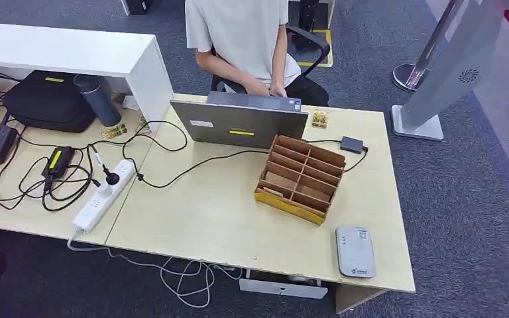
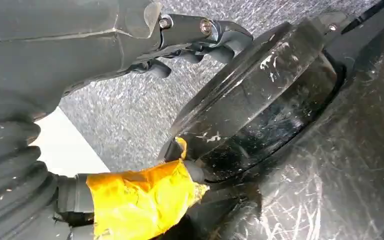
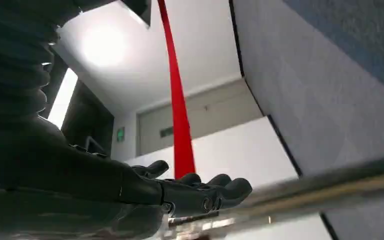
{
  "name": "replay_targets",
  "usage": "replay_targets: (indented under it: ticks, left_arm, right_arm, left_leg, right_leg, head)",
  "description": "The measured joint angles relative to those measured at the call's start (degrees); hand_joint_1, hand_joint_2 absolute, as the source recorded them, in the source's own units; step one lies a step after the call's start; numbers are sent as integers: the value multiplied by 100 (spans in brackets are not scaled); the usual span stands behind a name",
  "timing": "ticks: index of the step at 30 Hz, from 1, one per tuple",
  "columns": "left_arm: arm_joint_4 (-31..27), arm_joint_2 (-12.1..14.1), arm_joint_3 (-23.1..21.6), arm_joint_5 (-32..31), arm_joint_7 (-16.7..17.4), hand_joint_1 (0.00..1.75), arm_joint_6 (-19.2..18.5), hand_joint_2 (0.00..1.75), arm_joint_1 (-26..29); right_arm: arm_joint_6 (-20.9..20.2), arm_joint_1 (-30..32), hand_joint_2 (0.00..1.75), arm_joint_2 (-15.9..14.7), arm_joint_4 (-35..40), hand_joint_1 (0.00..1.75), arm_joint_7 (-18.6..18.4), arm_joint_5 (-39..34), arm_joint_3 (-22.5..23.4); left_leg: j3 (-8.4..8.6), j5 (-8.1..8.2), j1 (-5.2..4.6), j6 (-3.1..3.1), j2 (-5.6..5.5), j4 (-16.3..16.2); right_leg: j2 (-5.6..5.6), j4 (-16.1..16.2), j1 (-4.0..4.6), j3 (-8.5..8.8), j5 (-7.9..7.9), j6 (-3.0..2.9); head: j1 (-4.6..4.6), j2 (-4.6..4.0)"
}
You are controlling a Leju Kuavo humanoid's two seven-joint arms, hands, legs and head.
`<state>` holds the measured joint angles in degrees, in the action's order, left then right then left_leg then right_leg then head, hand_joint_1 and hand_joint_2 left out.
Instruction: Pass the card to the sensor for recognition and then transmit it.
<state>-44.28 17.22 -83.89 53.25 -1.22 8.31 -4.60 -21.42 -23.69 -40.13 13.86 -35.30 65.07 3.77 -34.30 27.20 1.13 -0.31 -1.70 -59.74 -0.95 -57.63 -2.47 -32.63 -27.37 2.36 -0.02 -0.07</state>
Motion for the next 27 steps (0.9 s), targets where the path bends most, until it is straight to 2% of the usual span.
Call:
replay_targets:
  ticks: [8, 13, 16, 18, 21, 24, 27]
  left_arm:
    - [28, 107, 2, -291, -44, 0, -57, 175, 18]
    - [3, 274, 4, -453, -127, 0, -103, 175, 91]
    - [-199, 462, 4, -479, -133, 0, 29, 175, 175]
    - [-497, 684, 7, -414, -83, 0, 255, 175, 269]
    - [-1011, 1002, 7, -293, -59, 0, 604, 175, 376]
    - [-1491, 1240, 4, -160, -24, 0, 896, 175, 443]
    - [-1852, 1372, 4, 37, -17, 0, 1082, 175, 470]
  right_arm:
    - [39, 1129, 0, 652, -52, 0, 306, -523, 950]
    - [9, 1588, 0, 1102, -105, 0, 807, -884, 1463]
    - [291, 1790, 0, 1443, -131, 0, 1249, -1120, 1758]
    - [624, 1883, 0, 1676, -151, 0, 1640, -1282, 1976]
    - [914, 1971, 0, 1990, -173, 0, 2119, -1541, 2329]
    - [1210, 2031, 0, 2310, -197, 0, 2321, -1594, 2569]
    - [1607, 2068, 0, 2635, -205, 0, 2589, -1686, 2777]
  left_leg:
    - [6, 5, 6, -9, 4, 7]
    - [15, 6, 10, -10, 13, 14]
    - [23, 10, 13, -17, 25, 17]
    - [28, 14, 13, -24, 40, 22]
    - [36, 18, 15, -29, 47, 26]
    - [39, 17, 15, -30, 47, 29]
    - [39, 18, 15, -30, 48, 30]
  right_leg:
    - [2, 0, 6, -1, -4, -4]
    - [8, -1, 9, 0, -8, -11]
    - [21, -2, 12, 0, -13, -18]
    - [35, -2, 12, -3, -13, -18]
    - [38, -3, 13, -1, -18, -25]
    - [38, -3, 13, 2, -20, -28]
    - [40, -4, 13, 3, -20, -28]
  head:
    - [2, 0]
    - [4, 0]
    - [7, 0]
    - [4, 0]
    - [2, 0]
    - [5, 0]
    - [4, 0]
